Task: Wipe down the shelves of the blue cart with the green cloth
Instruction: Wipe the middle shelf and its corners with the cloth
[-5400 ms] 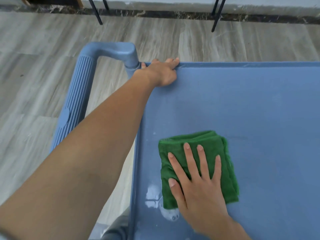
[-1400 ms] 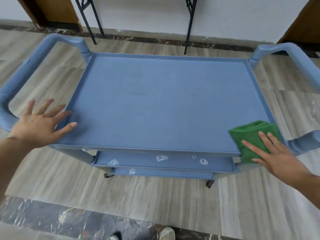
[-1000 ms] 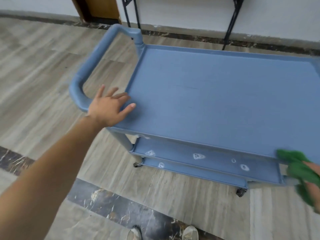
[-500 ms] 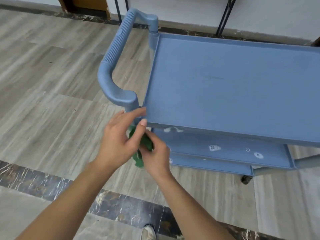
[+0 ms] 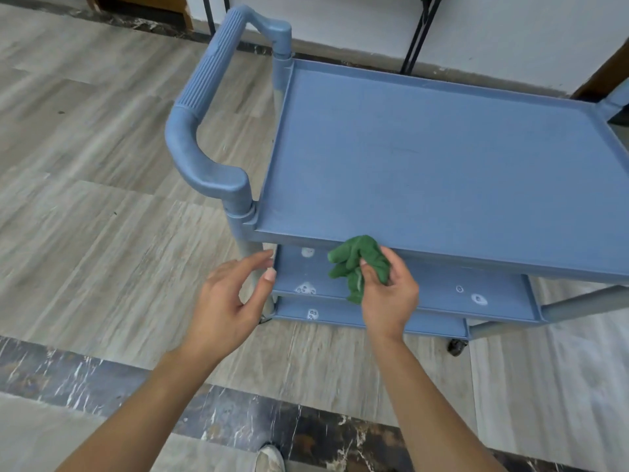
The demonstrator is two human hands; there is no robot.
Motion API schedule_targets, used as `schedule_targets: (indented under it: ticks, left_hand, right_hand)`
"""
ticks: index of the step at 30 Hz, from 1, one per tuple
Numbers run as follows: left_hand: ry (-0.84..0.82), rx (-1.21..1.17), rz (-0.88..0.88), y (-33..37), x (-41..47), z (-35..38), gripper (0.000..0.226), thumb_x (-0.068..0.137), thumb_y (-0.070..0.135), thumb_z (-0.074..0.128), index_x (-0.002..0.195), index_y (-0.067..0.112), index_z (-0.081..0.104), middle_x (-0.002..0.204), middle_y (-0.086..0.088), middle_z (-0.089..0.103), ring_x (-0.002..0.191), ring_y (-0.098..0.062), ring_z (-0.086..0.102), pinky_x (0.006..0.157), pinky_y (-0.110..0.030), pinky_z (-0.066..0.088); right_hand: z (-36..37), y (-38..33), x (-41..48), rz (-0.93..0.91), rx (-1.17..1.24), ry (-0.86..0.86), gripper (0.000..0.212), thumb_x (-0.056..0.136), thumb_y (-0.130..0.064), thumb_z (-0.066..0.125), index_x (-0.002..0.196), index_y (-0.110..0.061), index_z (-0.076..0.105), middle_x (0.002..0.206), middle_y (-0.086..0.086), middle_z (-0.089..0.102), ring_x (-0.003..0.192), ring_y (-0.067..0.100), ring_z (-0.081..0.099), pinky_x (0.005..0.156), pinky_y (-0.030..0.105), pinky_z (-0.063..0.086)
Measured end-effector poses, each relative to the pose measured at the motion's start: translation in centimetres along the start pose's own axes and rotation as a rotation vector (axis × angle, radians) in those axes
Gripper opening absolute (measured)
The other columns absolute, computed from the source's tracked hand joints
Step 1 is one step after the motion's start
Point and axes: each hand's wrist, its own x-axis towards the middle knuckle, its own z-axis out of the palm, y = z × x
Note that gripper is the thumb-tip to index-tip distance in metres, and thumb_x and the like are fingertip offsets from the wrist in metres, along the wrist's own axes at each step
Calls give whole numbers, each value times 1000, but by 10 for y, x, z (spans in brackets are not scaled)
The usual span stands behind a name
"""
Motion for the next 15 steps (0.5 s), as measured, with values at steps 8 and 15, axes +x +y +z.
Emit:
schedule_targets:
  ticks: [8,15]
  left_hand:
    - [-55,36,-88,18,-22,71,31,100,40,55,126,26,66,112,22,69,106,6,59,92,-5,38]
    - [-162,52,-131,54,-51,199,35,99,42,54,128,26,64,115,17,70,109,-4,63,91,-22,52]
  right_hand:
    - [-130,25,72,-111,-98,87,46,83,1,73,112,-35,71,103,-9,75,99,15,72,94,40,57]
    - [-289,56,159,-79,-260,280,35,85,-11,72,114,-31,66,109,2,72,102,20,70,99,47,54]
